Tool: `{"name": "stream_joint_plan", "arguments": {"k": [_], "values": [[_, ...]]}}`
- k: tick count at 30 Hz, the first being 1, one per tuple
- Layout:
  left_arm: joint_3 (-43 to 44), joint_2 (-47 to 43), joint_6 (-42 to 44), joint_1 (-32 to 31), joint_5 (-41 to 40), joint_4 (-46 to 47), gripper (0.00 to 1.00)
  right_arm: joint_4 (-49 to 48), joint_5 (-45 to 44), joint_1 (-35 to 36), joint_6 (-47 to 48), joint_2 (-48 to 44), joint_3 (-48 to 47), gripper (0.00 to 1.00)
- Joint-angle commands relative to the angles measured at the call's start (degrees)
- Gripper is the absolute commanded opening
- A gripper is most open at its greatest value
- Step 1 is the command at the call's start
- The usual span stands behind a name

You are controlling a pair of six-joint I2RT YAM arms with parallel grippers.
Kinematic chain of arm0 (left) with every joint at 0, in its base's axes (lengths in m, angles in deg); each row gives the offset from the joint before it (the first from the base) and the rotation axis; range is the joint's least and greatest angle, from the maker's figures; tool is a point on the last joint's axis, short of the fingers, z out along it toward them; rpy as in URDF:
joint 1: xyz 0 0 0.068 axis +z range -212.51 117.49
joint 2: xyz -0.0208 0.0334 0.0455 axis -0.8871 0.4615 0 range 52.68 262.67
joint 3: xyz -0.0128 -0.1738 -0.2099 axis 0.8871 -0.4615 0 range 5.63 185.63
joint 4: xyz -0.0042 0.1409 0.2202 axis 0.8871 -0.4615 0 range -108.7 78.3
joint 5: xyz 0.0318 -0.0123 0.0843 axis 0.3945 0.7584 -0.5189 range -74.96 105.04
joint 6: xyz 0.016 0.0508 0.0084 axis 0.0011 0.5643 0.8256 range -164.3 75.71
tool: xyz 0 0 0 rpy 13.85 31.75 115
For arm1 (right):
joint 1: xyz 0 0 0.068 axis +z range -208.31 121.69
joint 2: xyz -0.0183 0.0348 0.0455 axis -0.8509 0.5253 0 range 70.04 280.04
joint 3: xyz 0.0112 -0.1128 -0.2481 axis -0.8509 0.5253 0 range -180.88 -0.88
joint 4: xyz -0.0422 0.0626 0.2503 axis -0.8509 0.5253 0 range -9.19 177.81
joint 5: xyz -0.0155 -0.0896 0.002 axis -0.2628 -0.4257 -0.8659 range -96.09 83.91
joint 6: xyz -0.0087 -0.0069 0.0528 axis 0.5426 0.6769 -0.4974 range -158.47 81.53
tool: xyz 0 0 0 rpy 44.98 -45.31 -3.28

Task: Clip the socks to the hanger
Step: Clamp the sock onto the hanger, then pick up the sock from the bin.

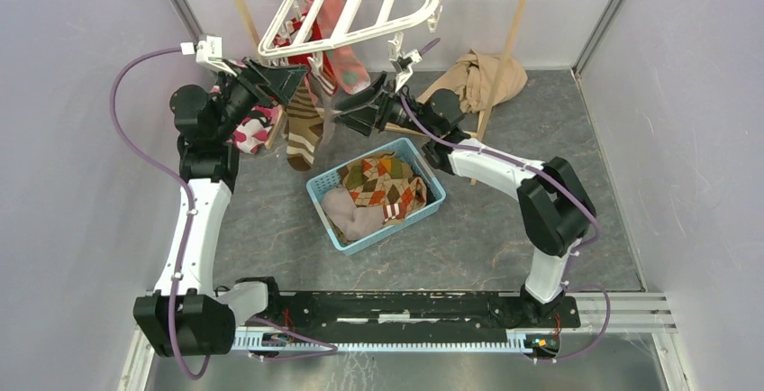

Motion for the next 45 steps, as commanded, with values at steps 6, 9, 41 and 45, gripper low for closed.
{"name": "stream_joint_plan", "arguments": {"k": [6, 9, 41, 45], "values": [[-3.82, -12.86, 12.29, 0.4, -0.38, -8.51, 1.0, 7.8, -3.25, -0.08, 16.38, -15.3, 14.39, 0.78], [-6.13, -16.06, 11.91, 0.43, 2.3, -8.46, 1.0, 12.84, -5.62, -0.14, 22.58, -20.2, 19.31, 0.79], [-29.73, -27.16, 5.25, -0.02, 9.29, -18.92, 0.79, 35.11, -23.87, -0.04, 44.82, -43.21, 46.38, 0.84], [-32.66, -26.23, 2.01, -0.9, 13.2, -16.09, 0.77, 34.94, -23.95, -0.03, 45.23, -41.87, 46.26, 0.83]]}}
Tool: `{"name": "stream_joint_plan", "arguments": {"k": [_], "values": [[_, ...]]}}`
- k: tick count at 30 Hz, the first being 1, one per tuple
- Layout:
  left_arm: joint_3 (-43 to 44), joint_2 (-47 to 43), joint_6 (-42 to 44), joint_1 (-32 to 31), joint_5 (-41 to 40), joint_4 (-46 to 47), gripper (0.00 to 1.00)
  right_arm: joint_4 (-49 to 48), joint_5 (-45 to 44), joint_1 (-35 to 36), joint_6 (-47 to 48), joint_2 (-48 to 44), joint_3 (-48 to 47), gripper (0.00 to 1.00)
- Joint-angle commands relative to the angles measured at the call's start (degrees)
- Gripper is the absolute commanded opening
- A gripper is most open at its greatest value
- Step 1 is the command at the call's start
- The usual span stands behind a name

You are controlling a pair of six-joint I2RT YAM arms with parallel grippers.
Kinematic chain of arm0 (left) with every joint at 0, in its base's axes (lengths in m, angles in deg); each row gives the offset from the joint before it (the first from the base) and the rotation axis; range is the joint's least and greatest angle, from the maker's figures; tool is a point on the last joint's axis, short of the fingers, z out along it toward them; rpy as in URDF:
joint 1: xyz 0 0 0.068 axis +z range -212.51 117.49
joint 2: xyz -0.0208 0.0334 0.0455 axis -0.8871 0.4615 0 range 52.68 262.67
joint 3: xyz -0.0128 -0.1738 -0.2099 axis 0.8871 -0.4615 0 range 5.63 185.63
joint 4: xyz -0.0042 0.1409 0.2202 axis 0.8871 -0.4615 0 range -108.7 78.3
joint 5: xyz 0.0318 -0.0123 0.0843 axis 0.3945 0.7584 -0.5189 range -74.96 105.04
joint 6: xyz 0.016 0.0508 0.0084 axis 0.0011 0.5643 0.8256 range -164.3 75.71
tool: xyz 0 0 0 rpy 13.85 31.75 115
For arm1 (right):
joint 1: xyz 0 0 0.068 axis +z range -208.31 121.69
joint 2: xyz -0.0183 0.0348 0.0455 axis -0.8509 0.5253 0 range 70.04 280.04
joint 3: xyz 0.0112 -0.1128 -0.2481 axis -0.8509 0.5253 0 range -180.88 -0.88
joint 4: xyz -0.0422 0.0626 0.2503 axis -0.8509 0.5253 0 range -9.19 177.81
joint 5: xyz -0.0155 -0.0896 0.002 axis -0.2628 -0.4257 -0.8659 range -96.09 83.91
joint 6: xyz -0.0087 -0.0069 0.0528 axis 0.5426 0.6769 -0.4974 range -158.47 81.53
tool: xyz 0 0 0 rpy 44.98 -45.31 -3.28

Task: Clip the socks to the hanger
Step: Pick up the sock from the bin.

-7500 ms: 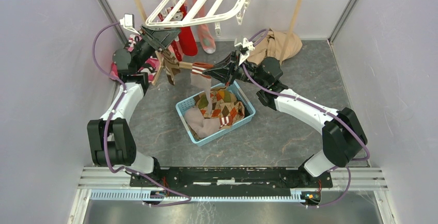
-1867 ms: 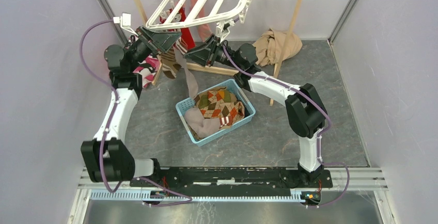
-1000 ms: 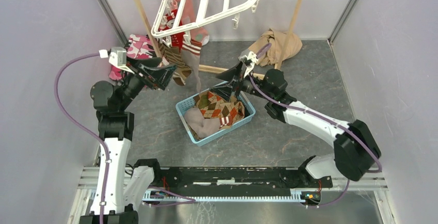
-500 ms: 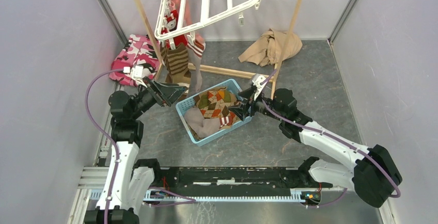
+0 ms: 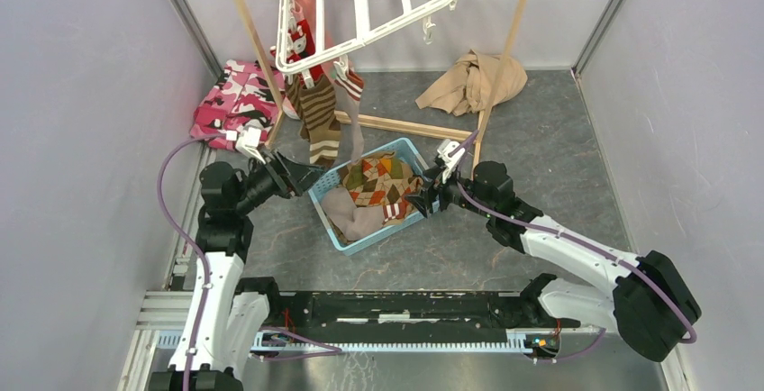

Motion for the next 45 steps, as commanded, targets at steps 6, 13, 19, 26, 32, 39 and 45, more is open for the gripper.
{"name": "stream_joint_plan", "arguments": {"k": [6, 13, 19, 26, 32, 39, 45], "values": [[-3.51, 1.67, 1.83, -9.99, -3.47, -2.72, 0.77, -0.12, -2.19, -0.07, 1.68, 3.4, -1.12, 0.83], [3.14, 12.16, 10.29, -32.8, -33.34, -16.11, 0.69, -0.32, -2.23, -0.06, 1.37, 4.1, -0.65, 0.83], [3.3, 18.43, 11.56, -37.96, -39.79, -16.18, 0.68, -0.56, -2.51, -0.02, 1.06, 4.46, 0.57, 0.83], [5.62, 26.48, 11.29, -39.78, -42.19, -14.34, 0.67, -1.35, -2.23, -0.01, 0.46, 4.42, 1.38, 0.83], [5.63, 32.57, 10.79, -41.03, -42.71, -11.83, 0.49, -0.85, -2.36, -0.04, 0.73, 2.91, 2.57, 0.83], [7.55, 27.76, 10.58, -41.21, -43.73, -13.03, 0.09, 0.69, -2.8, -0.09, 1.66, 0.42, 3.77, 0.83], [7.71, 15.56, 12.89, -41.13, -45.04, -12.82, 0.05, 2.3, -2.4, -0.02, 3.29, -1.93, 3.62, 0.84]]}}
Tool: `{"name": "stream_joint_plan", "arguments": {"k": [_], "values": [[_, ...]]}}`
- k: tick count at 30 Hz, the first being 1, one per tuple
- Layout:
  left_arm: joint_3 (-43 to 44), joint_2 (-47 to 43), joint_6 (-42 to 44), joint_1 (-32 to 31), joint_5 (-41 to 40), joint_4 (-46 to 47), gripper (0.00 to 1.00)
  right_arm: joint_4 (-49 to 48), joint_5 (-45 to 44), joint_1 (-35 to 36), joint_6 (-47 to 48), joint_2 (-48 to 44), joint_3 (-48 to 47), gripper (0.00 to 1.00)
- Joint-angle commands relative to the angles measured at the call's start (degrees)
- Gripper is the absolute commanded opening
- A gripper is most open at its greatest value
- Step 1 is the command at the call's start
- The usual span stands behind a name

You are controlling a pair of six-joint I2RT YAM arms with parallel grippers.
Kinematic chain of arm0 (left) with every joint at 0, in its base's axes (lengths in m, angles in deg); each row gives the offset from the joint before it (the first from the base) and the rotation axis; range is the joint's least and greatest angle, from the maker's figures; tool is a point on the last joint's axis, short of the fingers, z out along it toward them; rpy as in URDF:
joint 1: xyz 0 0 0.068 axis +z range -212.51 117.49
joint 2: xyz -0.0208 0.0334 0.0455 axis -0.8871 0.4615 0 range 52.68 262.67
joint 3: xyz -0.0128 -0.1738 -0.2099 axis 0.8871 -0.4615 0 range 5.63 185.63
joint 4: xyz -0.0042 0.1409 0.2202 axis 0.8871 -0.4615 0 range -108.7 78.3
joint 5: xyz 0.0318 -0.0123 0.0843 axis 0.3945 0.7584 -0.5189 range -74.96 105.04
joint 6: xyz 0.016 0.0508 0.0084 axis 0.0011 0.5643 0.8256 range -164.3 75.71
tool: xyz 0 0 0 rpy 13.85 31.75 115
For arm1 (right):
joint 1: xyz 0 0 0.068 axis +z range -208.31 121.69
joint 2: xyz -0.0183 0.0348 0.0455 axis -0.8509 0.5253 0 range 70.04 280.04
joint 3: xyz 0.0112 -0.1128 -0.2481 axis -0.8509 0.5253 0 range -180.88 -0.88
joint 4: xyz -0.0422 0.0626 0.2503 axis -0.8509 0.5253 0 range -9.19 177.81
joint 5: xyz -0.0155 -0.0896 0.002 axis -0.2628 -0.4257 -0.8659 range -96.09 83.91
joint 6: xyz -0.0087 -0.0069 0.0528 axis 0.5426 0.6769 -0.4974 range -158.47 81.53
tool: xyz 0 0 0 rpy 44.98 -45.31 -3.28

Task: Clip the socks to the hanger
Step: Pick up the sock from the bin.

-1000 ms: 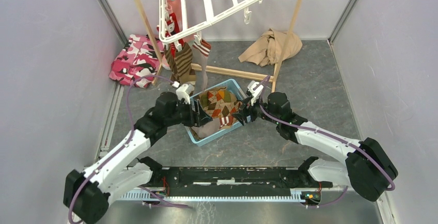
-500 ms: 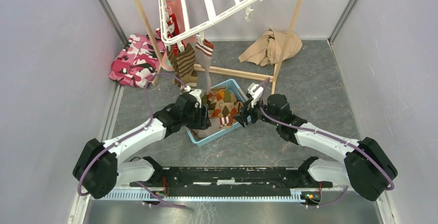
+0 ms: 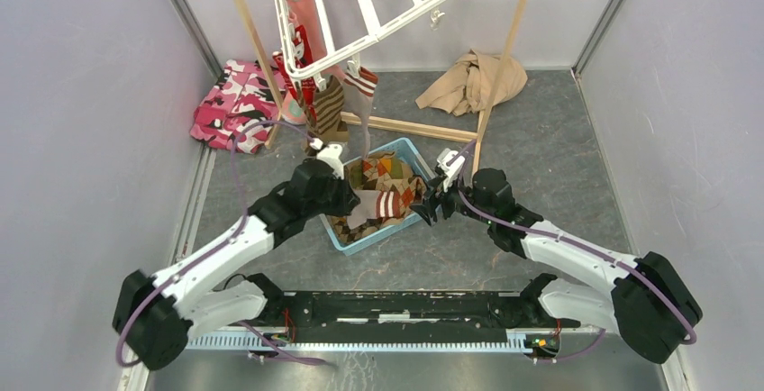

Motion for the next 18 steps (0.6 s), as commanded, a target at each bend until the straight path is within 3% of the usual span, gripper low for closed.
{"name": "stream_joint_plan", "arguments": {"k": [1, 10, 14, 18], "values": [[2.52, -8.58, 3.86, -0.14, -0.21, 2.53, 0.04, 1.05, -0.65, -0.06, 1.8, -2.48, -0.08, 0.84], [1.56, -12.19, 2.9, 0.03, 8.52, 8.26, 0.03, -7.75, 9.78, 1.25, -5.54, -1.46, -1.57, 0.84], [1.79, -13.15, 3.23, 0.14, 10.97, 9.97, 0.03, -10.67, 8.44, 1.61, -9.41, 0.92, -1.96, 0.86], [0.03, -16.14, 4.23, 0.22, 11.71, 12.78, 0.03, -21.33, 9.4, 1.52, -23.94, 4.45, 0.66, 0.86]]}}
